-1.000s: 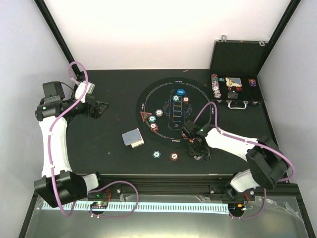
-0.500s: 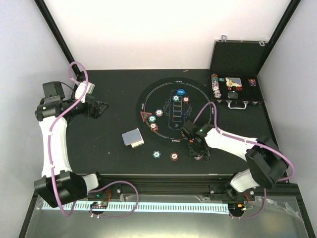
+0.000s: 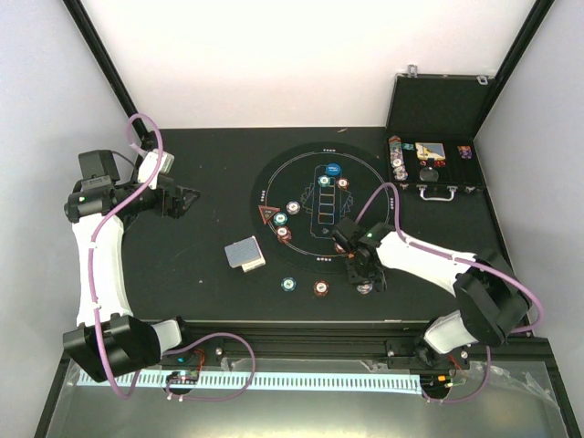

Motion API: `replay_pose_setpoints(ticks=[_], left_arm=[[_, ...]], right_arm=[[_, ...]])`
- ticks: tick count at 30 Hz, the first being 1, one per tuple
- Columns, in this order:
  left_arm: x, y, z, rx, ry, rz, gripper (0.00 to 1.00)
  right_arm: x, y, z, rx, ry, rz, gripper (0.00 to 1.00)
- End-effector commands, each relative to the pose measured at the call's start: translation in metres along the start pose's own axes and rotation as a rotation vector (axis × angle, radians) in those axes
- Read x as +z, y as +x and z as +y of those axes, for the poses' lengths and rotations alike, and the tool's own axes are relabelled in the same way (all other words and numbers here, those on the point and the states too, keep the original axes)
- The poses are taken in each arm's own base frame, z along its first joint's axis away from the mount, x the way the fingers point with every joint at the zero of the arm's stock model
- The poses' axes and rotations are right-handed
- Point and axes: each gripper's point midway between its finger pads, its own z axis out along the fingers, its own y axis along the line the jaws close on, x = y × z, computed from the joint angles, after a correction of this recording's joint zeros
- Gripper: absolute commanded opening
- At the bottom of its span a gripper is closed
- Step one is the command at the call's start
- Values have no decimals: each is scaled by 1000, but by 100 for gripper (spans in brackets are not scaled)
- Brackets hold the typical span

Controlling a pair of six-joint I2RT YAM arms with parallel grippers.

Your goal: Distribute texas hold em gaming equipment

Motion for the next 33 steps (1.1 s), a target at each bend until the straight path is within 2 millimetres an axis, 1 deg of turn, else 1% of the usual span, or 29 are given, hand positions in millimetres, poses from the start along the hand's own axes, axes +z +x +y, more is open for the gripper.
replay_pose_setpoints(ticks=[1,4,6,8,9,11,13,15,16,17,19,24,29,33], left_arm=[[-8,-9,0,23,-20,-23,99],[-8,-9,1,23,-21,-22,99],[-8,-9,1,23,-23,-22,99],[-8,-9,1,21,-23,-22,99],[-8,-9,1,19,-23,-22,99],[-8,-9,1,17,-23,-22,99],[-8,-8,1,16,-24,-20,99],[-7,-8,1,14,-22,-20,99],[-7,-7,1,12,-21,-18,99],[-6,-6,2,10,-22,-15,99],[-6,-4,2,10,-24,-9,99],[-5,-4,3,18,-23,-7,99],[-4,-6,6,19,-21,0,99],[-3,-5,8,19,-26,10,99]], right_arm=[[-23,-20,0,-1,22,-65,13],[-35,-34,0,-15,45,-90,13],[-42,-48,-1,-13,47,-114,13],[-49,-68,-3,2,41,-140,13],[-53,-80,-5,13,36,-155,13],[-62,-110,-10,44,28,-197,13],[-70,-142,-18,74,33,-233,13],[-73,-175,-26,103,50,-262,13],[-71,-190,-30,118,53,-266,13],[-65,-205,-32,130,56,-263,13],[-63,-240,-38,163,52,-290,13],[-42,-302,-52,208,60,-285,13],[-24,-343,-60,256,56,-314,13],[-3,-361,-65,285,46,-338,14]])
